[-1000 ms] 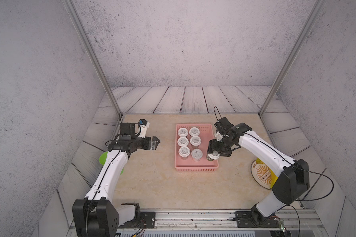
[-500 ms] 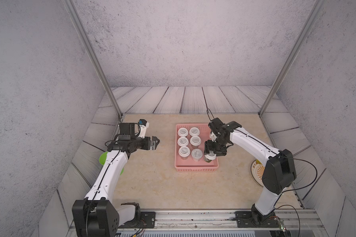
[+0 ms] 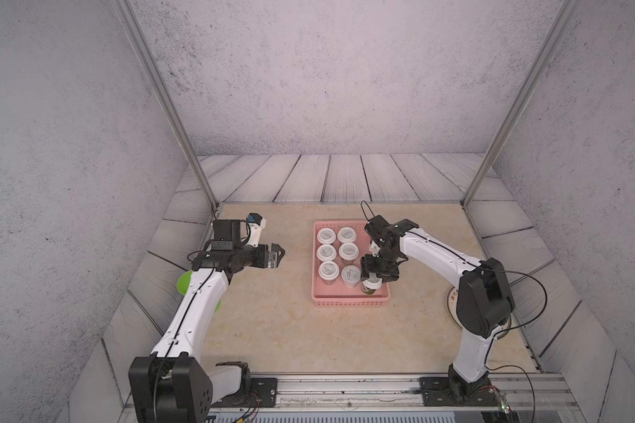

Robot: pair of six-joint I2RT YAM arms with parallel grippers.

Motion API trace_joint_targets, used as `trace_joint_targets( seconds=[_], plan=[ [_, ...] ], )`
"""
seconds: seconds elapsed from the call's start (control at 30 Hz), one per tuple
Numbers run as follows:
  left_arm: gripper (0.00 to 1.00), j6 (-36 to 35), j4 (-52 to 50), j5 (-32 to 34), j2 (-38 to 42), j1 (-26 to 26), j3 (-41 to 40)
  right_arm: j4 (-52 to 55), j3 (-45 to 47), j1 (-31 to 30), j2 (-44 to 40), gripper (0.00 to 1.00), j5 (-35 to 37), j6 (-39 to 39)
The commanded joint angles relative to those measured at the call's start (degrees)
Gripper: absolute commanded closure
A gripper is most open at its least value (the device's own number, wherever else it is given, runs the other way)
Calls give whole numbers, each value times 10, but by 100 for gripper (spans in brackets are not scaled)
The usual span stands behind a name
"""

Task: Put the yogurt in the basket
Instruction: Place the yogurt in the basket.

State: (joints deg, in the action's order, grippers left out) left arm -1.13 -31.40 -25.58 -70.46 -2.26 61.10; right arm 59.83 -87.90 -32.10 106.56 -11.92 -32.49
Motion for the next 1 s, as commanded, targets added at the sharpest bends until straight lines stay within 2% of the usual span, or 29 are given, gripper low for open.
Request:
trace_joint_targets(
  seconds=[0.0, 0.67, 0.97],
  plan=[
    [1, -6, 4, -9, 8, 5, -8, -5, -1, -3, 11, 28, 8, 7],
    [1, -6, 3, -10, 5, 7, -5, -26, 21, -16, 30, 27, 16, 9],
    [1, -6, 6, -10, 5, 6, -9, -7, 14, -20, 14, 20, 34, 13]
  ],
)
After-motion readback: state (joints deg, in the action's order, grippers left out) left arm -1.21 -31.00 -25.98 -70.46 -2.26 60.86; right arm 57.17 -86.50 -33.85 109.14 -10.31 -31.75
